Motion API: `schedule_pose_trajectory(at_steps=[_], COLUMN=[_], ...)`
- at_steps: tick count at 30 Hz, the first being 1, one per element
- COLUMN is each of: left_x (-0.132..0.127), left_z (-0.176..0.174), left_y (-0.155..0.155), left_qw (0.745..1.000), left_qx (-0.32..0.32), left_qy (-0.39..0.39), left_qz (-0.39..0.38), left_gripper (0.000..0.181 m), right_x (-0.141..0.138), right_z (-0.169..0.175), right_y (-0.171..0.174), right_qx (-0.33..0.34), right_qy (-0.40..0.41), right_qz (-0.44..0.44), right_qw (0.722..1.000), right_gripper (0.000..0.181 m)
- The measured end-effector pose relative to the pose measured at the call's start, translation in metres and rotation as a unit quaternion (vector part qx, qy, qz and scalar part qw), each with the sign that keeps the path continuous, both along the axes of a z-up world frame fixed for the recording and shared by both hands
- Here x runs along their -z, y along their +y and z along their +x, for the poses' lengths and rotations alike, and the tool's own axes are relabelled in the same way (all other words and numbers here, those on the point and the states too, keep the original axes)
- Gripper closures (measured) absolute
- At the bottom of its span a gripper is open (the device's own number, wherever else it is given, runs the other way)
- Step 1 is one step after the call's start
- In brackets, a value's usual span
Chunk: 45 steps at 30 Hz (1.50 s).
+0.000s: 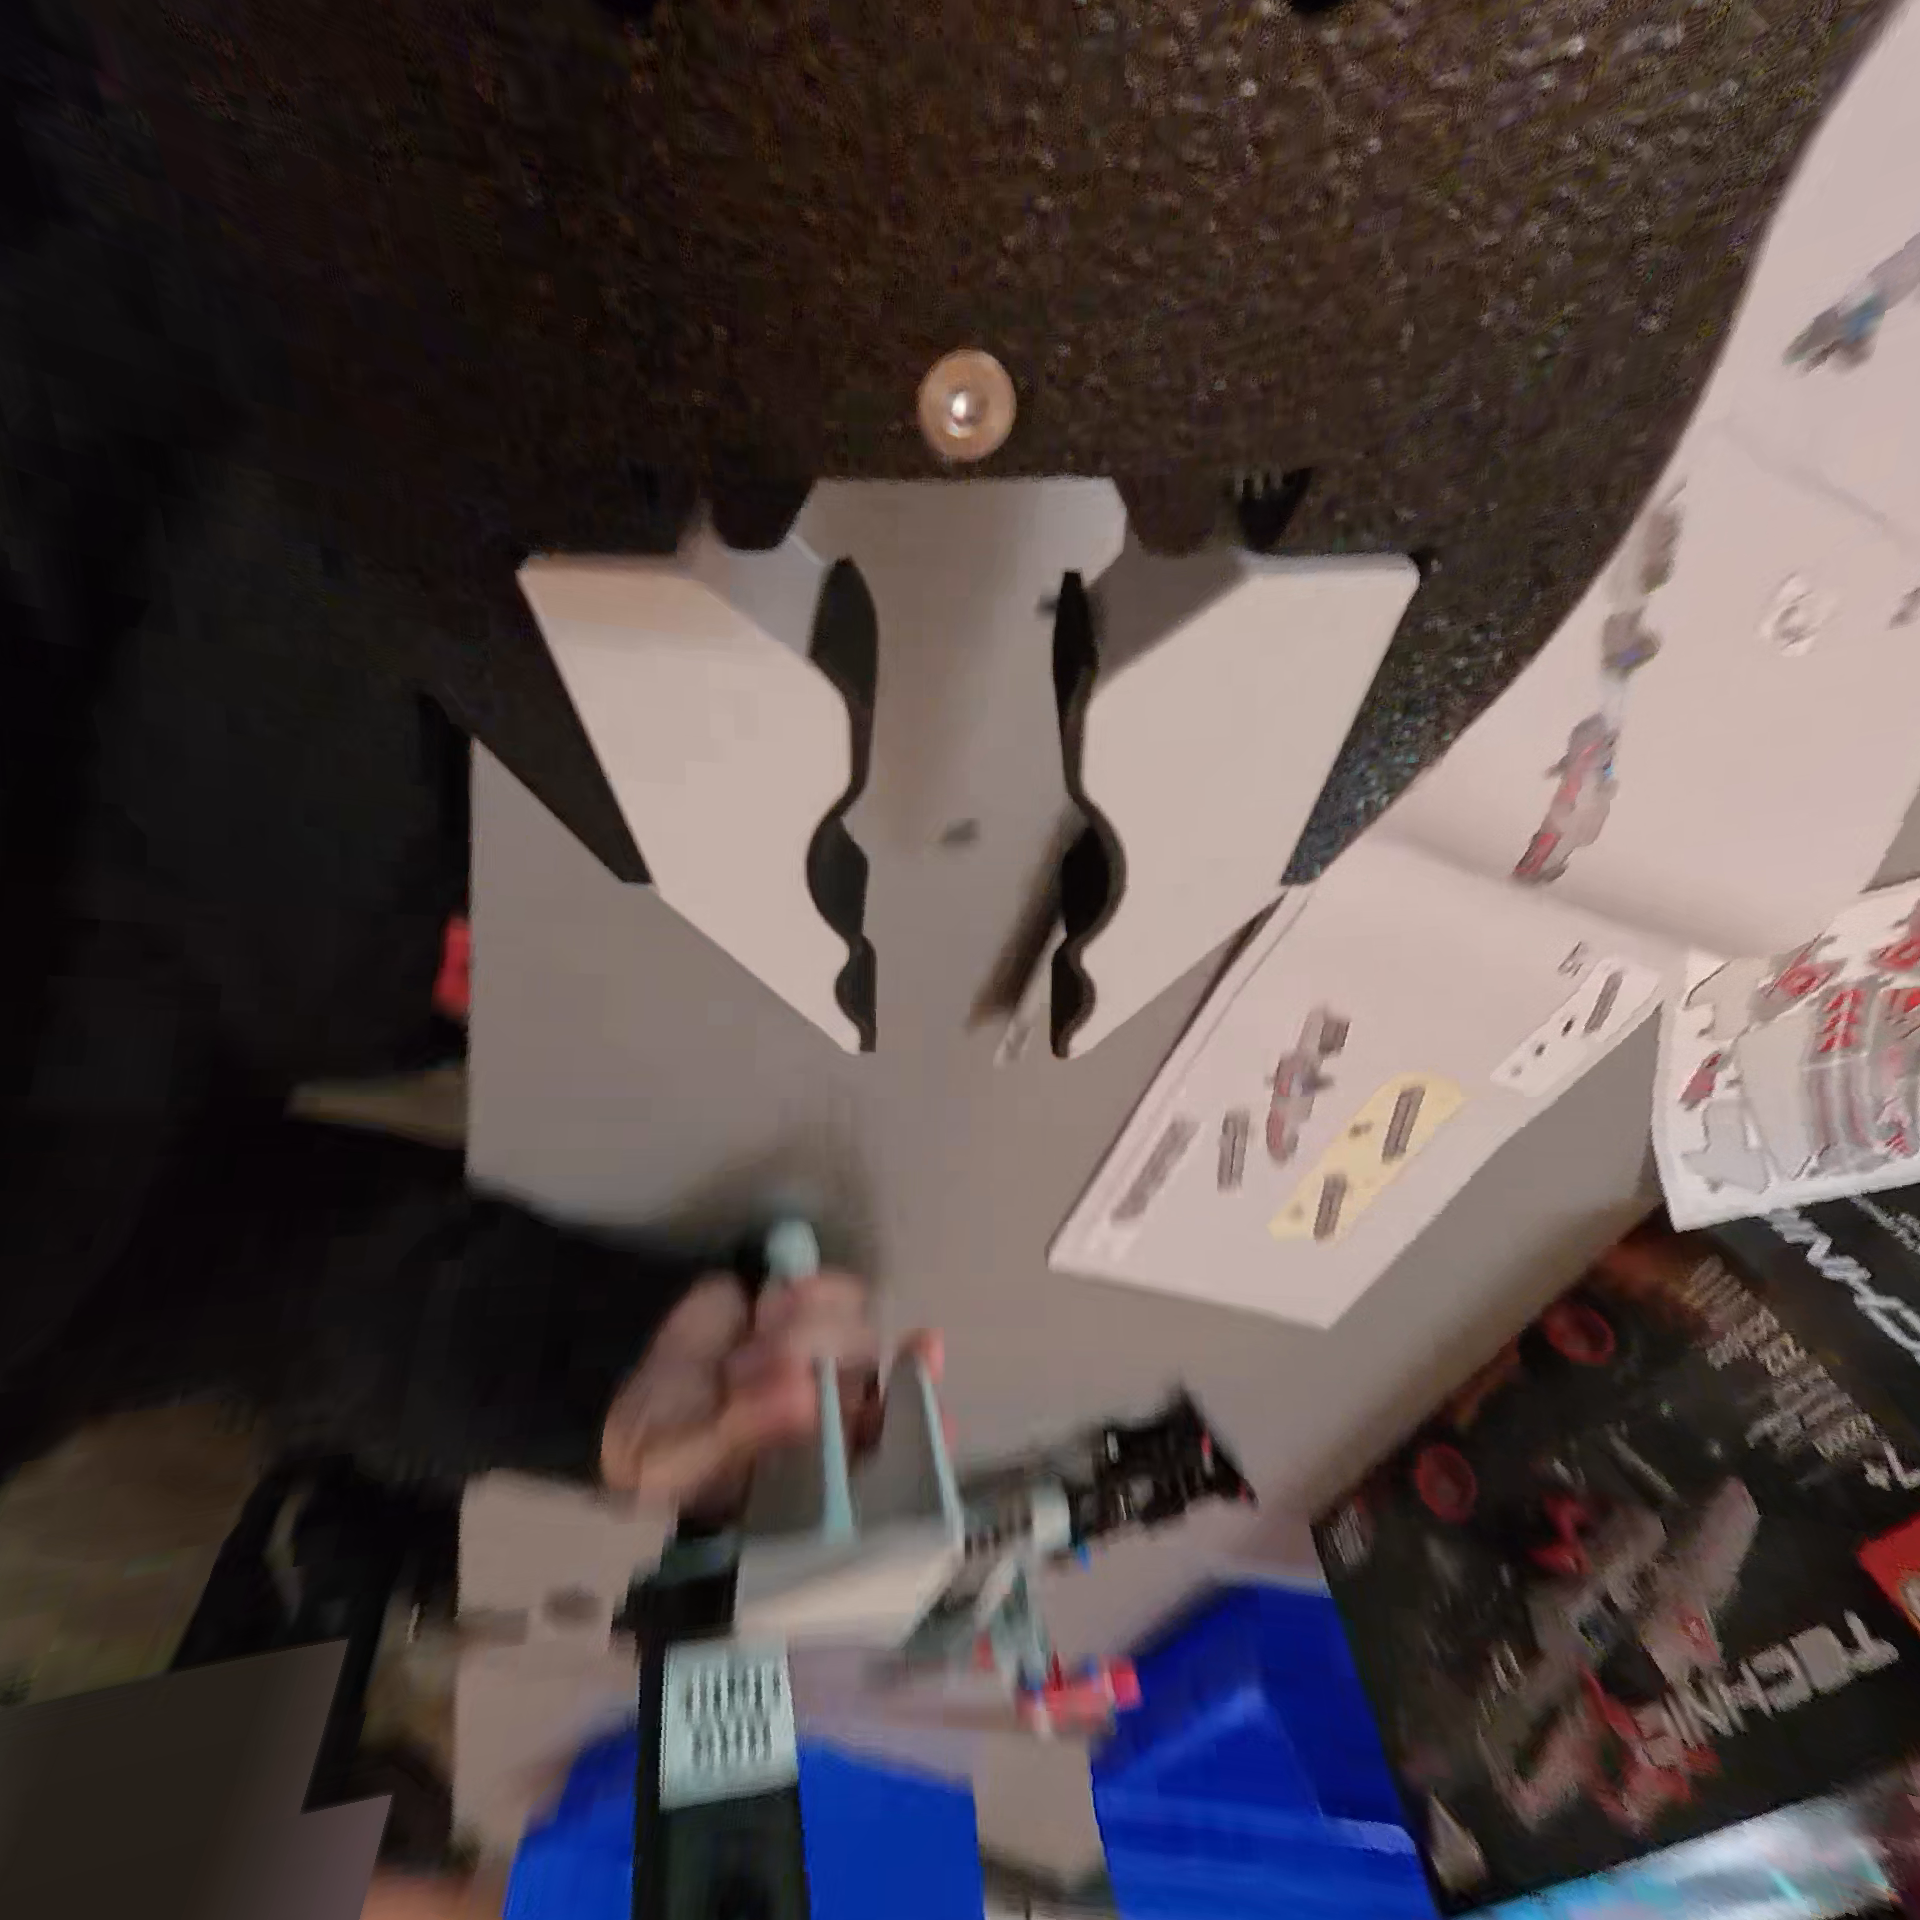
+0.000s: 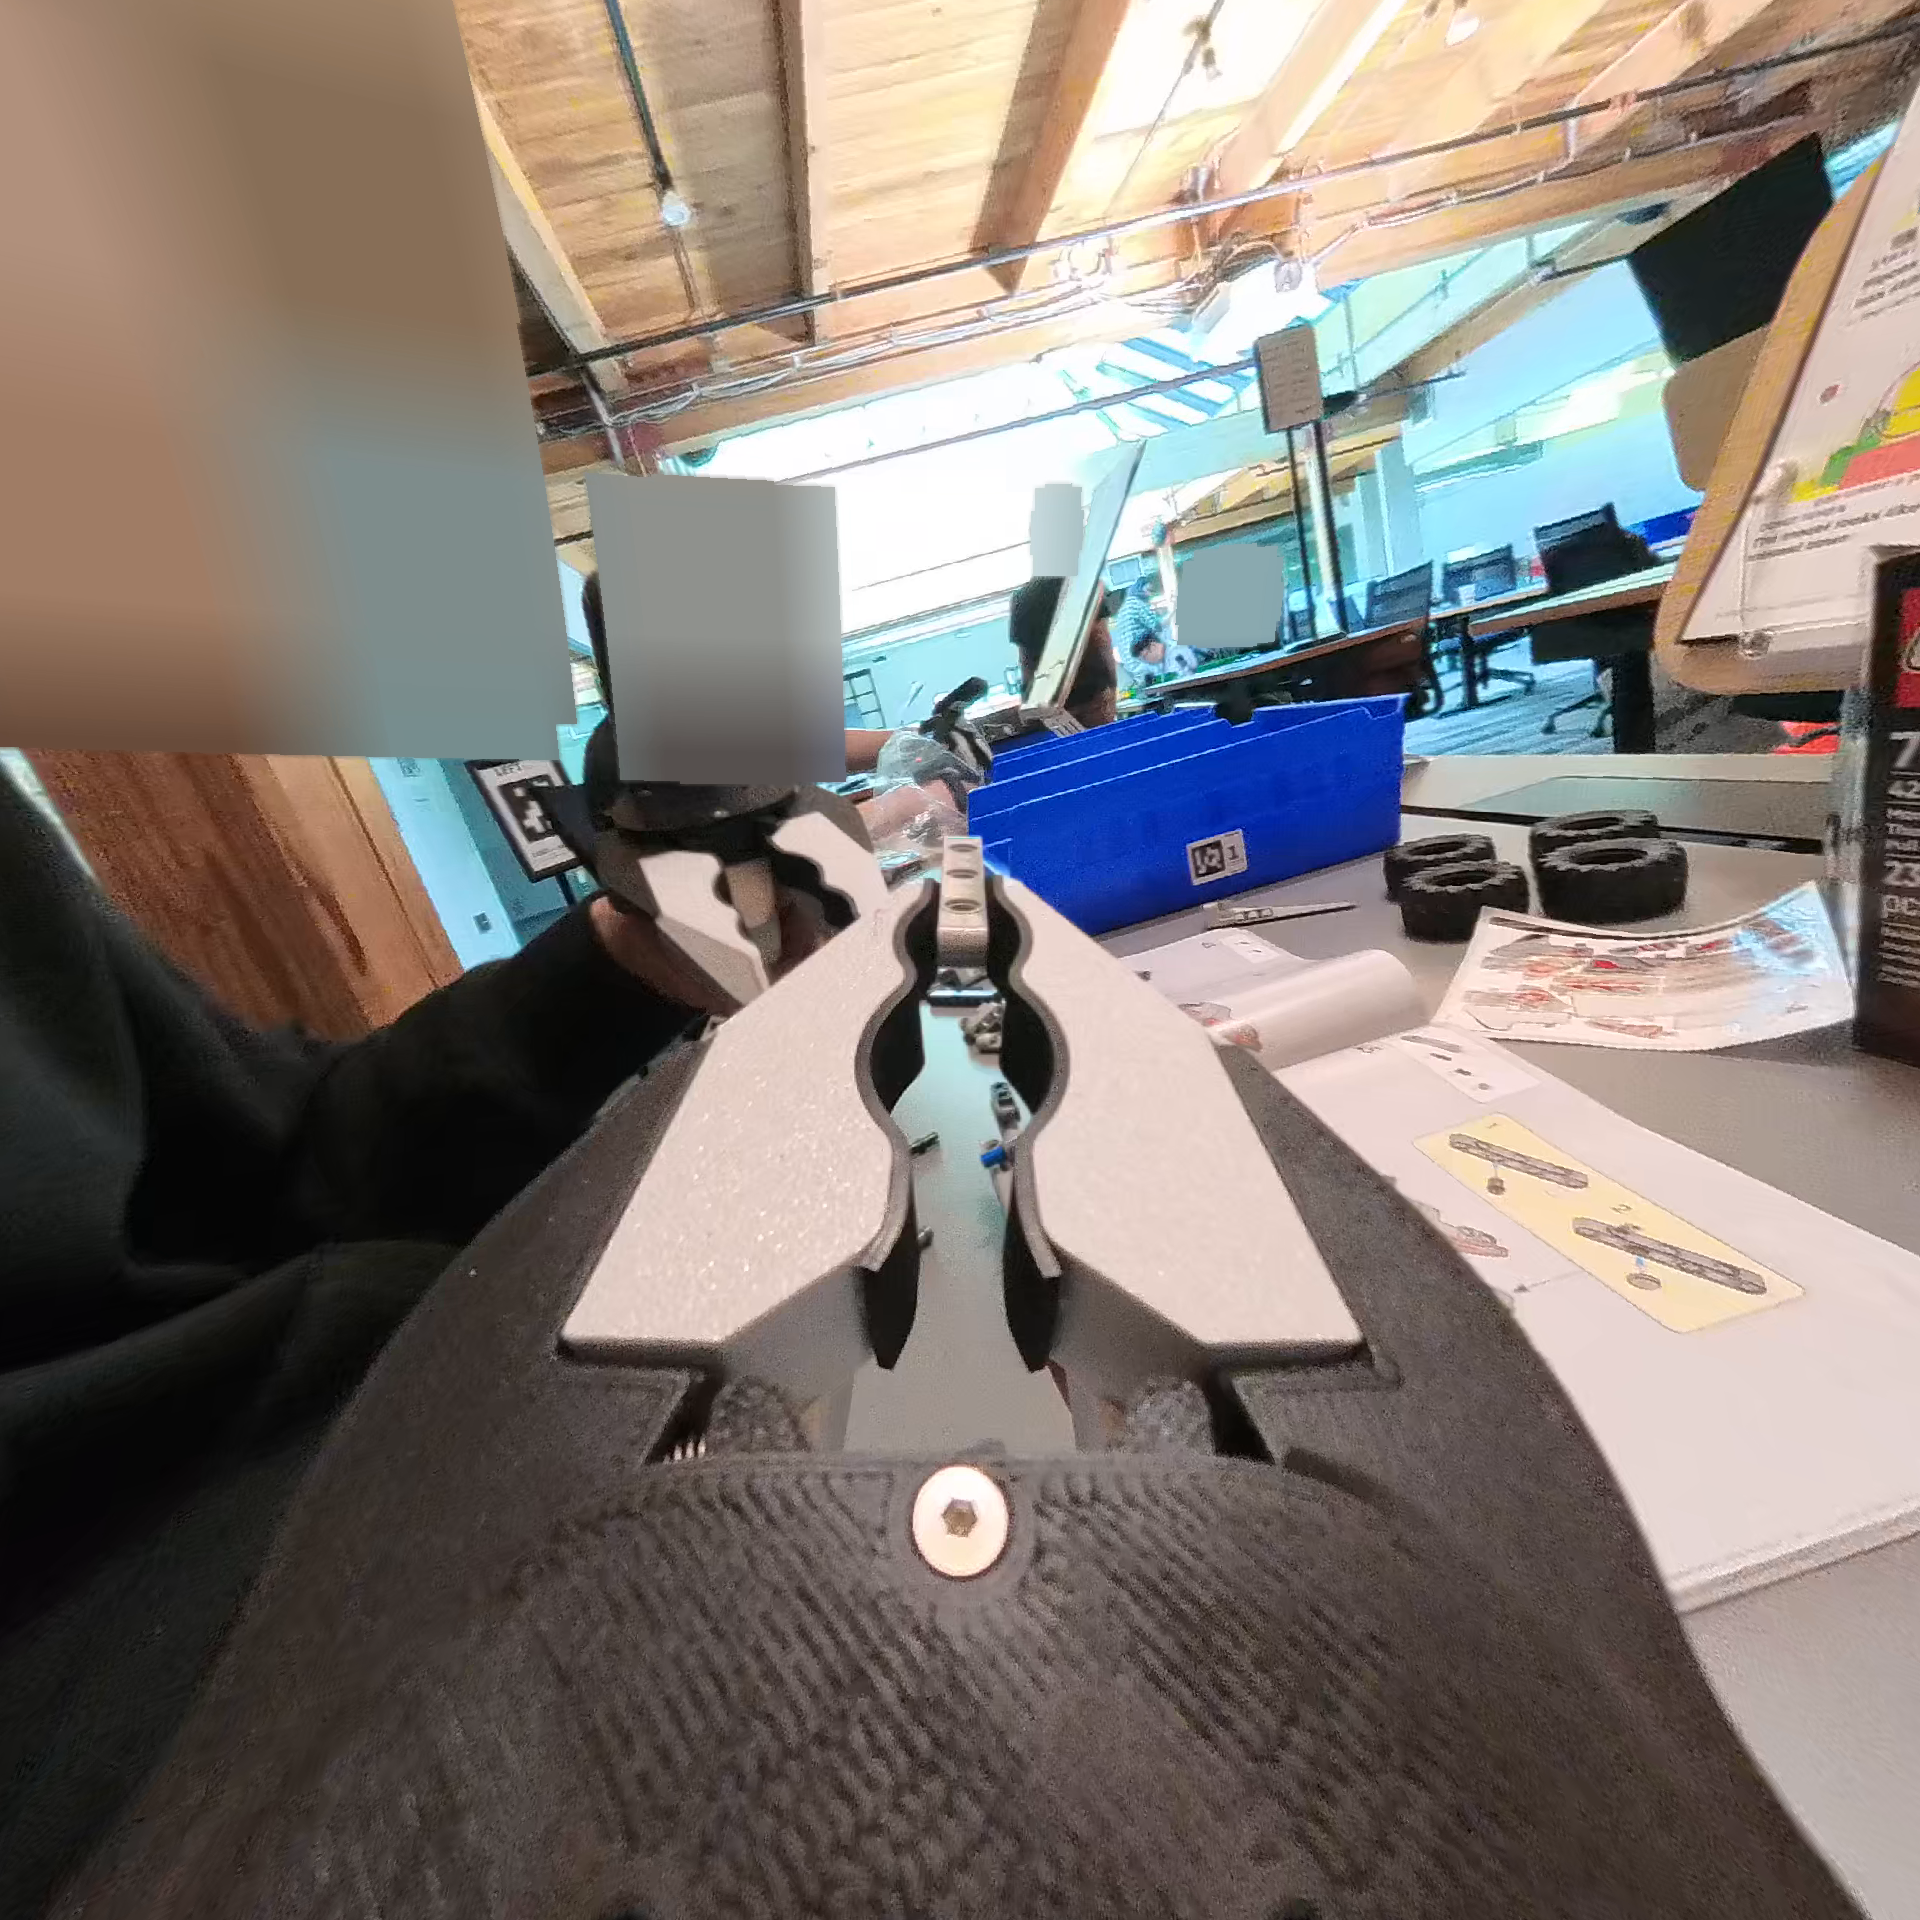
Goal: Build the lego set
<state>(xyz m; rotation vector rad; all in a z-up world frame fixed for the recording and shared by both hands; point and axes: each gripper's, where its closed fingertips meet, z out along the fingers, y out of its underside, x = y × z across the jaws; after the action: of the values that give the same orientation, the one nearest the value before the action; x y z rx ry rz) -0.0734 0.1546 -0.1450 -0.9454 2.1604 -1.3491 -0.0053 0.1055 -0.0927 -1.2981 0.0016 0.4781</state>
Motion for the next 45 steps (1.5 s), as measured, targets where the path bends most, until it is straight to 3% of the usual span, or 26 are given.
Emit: schedule_pose_trajectory(at_steps=[4, 6, 14, 23, 36, 45], left_x=[0.042, 0.051, 0.08, 0.086, 0.086, 0.086], left_z=[-0.02, -0.023, -0.009, -0.005, -0.005, -0.003], left_y=[0.031, 0.026, 0.012, 0.005, 0.0, 0.0], left_qw=[0.99, 0.986, 0.961, 0.965, 0.985, 0.987], left_qx=[0.041, 0.066, 0.118, 0.142, 0.031, -0.048], left_qy=[0.033, 0.038, 0.031, 0.053, 0.1, 0.117], left_qz=[0.134, 0.147, 0.249, 0.213, 0.14, 0.096], left_gripper=[0.161, 0.169, 0.168, 0.178, 0.178, 0.178], right_x=[0.002, 0.002, 0.0, 0.001, 0.001, 0.005], right_z=[-0.007, -0.007, -0.009, -0.014, -0.014, -0.009], right_y=[0.003, 0.003, 0.002, 0.002, 0.002, 0.01], right_qx=[-0.017, -0.019, -0.025, -0.038, -0.038, 0.015], right_qy=[-0.01, -0.006, -0.004, -0.009, -0.012, -0.038], right_qz=[-0.008, -0.007, -0.001, -0.003, -0.004, -0.022], right_qw=[1.0, 1.0, 1.0, 0.999, 0.999, 0.999], right_gripper=[0.174, 0.174, 0.175, 0.175, 0.175, 0.175])
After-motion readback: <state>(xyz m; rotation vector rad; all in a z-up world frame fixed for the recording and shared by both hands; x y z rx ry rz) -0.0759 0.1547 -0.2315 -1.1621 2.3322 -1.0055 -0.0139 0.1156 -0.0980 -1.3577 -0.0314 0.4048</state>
